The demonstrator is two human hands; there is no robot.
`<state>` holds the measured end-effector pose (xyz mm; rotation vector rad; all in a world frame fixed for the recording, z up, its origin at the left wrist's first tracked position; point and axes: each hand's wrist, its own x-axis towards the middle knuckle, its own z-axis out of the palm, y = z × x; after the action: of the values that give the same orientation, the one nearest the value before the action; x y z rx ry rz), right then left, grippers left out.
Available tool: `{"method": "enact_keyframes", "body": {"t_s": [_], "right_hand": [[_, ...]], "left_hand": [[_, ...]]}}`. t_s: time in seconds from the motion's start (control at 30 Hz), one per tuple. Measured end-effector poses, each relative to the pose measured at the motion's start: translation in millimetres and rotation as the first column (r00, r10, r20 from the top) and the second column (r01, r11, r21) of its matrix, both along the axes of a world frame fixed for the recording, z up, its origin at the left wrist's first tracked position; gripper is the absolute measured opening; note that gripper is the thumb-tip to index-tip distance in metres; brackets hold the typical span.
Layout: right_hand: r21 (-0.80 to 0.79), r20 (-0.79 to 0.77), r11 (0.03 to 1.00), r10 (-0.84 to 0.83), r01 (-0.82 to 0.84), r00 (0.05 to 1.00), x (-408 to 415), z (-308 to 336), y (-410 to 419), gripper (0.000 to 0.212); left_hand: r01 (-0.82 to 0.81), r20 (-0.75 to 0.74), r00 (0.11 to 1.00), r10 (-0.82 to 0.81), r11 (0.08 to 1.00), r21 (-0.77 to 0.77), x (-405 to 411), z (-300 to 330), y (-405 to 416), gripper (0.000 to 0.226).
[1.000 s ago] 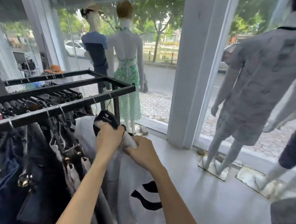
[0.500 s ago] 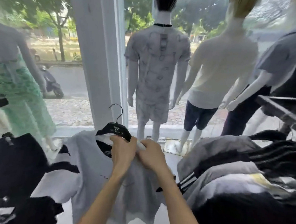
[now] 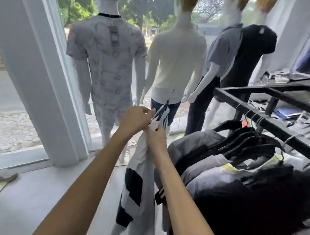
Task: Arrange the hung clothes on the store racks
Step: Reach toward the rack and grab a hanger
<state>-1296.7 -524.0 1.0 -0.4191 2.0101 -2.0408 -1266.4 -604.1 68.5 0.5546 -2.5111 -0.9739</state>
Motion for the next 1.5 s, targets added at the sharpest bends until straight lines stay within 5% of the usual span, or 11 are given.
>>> {"method": "enact_keyframes", "body": {"t_s": [0.17, 0.27, 0.37, 0.6, 0.97, 1.1, 1.27, 1.5], "right_hand": [[-0.135, 0.039, 0.957, -0.255, 0.258, 0.966, -46, 27, 6, 0.041], [-0.128, 0.082, 0.928, -0.342, 0.35, 0.936, -72, 35, 12, 0.049], [-0.125, 0.073, 0.895, -0.422, 0.428, 0.904, -99, 33, 18, 0.057], [0.025, 0.104, 0.855, -0.517, 0.518, 0.849, -166, 4, 42, 0.058], [0.307, 0.018, 0.784, -0.572, 0.54, 0.82, -155, -23, 65, 0.066], [0.417, -0.1, 0.719, -0.572, 0.557, 0.814, -117, 0, 61, 0.078], [0.313, -0.545, 0.574, -0.544, 0.757, 0.638, -88, 3, 36, 0.071], [0.199, -0.6, 0.906, -0.189, 0.374, 0.777, -36, 11, -72, 0.061]], "left_hand": [[0.217, 0.107, 0.971, -0.214, 0.976, -0.013, -19, -2, -2, 0.06], [0.387, 0.077, 0.919, -0.387, 0.922, 0.013, -36, -7, -6, 0.048], [0.41, 0.077, 0.912, -0.403, 0.888, -0.206, -61, -14, -10, 0.037], [0.457, 0.093, 0.887, -0.452, 0.833, -0.313, -116, -34, 3, 0.017], [0.544, 0.126, 0.839, -0.53, 0.822, -0.166, -127, -85, 15, 0.017], [0.502, 0.184, 0.86, -0.476, 0.854, -0.136, -121, -86, 10, 0.025], [0.338, 0.213, 0.928, -0.306, 0.932, -0.13, -98, -86, -18, 0.05], [-0.107, 0.211, 0.968, 0.136, 0.984, -0.139, 18, -78, -118, 0.036]]}}
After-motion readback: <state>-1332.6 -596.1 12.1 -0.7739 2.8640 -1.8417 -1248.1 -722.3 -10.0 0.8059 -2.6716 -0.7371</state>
